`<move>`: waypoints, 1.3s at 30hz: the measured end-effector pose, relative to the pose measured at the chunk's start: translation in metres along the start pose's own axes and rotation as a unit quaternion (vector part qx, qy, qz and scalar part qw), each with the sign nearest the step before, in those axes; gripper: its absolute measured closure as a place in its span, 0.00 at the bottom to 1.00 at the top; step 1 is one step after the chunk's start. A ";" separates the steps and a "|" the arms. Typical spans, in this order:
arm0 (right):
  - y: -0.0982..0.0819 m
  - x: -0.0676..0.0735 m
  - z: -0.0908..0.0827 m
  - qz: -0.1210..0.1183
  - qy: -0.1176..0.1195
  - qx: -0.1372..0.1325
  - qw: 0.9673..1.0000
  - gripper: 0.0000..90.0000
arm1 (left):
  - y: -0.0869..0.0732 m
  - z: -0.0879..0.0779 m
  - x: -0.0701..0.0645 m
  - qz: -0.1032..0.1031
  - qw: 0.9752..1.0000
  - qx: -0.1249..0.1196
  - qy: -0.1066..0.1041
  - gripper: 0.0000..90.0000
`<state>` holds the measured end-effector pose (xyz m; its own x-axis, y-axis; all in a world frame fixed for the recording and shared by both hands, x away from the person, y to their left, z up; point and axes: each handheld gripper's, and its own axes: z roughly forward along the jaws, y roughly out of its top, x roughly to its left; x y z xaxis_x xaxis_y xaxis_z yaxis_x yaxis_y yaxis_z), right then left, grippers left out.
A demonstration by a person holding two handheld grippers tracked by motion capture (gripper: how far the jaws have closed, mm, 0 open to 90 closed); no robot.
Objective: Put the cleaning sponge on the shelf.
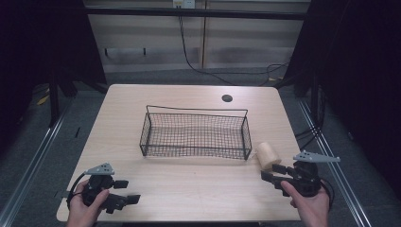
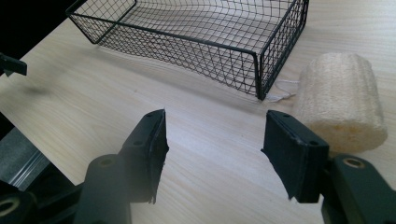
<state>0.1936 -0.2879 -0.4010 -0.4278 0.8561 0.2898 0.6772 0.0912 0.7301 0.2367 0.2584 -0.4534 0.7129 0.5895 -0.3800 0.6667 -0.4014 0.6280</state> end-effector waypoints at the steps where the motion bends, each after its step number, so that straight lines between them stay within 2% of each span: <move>1: 0.002 -0.001 0.000 0.000 0.002 0.000 1.000 0.44 | 0.000 0.000 0.000 0.000 1.000 0.000 0.000 0.19; 8: 0.023 -0.008 0.004 0.012 0.003 0.033 0.999 0.45 | 0.000 0.001 0.000 -0.002 1.000 0.000 0.000 0.19; 14: 0.040 -0.013 0.013 0.020 -0.002 0.059 0.998 0.39 | 0.000 0.000 0.000 -0.001 1.000 0.000 -0.001 0.19; 21: 0.055 -0.017 0.016 0.037 0.003 0.066 0.997 0.36 | 0.000 0.001 0.000 -0.003 1.000 -0.001 -0.001 0.19; 25: 0.066 -0.020 0.019 0.045 -0.004 0.077 0.996 0.37 | 0.000 0.001 0.000 -0.002 1.000 -0.001 -0.002 0.19; 28: 0.074 -0.027 0.029 0.048 -0.019 0.101 0.994 0.36 | 0.000 0.001 0.000 -0.002 1.000 -0.001 -0.001 0.19; 34: 0.082 -0.038 0.041 0.058 -0.026 0.129 0.990 0.34 | 0.000 0.001 0.000 -0.003 1.000 0.000 -0.002 0.19; 35: 0.084 -0.042 0.044 0.060 -0.035 0.146 0.987 0.34 | 0.000 0.001 0.000 -0.004 1.000 0.000 -0.002 0.19; 37: 0.085 -0.044 0.045 0.061 -0.036 0.153 0.986 0.34 | 0.000 0.001 0.000 -0.004 1.000 0.000 -0.002 0.19; 38: 0.087 -0.050 0.047 0.065 -0.043 0.169 0.982 0.32 | 0.000 0.001 0.000 -0.004 1.000 0.000 -0.002 0.19; 39: 0.088 -0.052 0.049 0.067 -0.047 0.177 0.981 0.32 | 0.000 0.001 0.000 -0.003 1.000 0.001 -0.002 0.19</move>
<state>0.3044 -0.3000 -0.3822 -0.2740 0.9143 0.2984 0.8963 0.1303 0.4238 0.2372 0.2580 -0.4540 0.7105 0.5882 -0.3862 0.6708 -0.4003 0.6243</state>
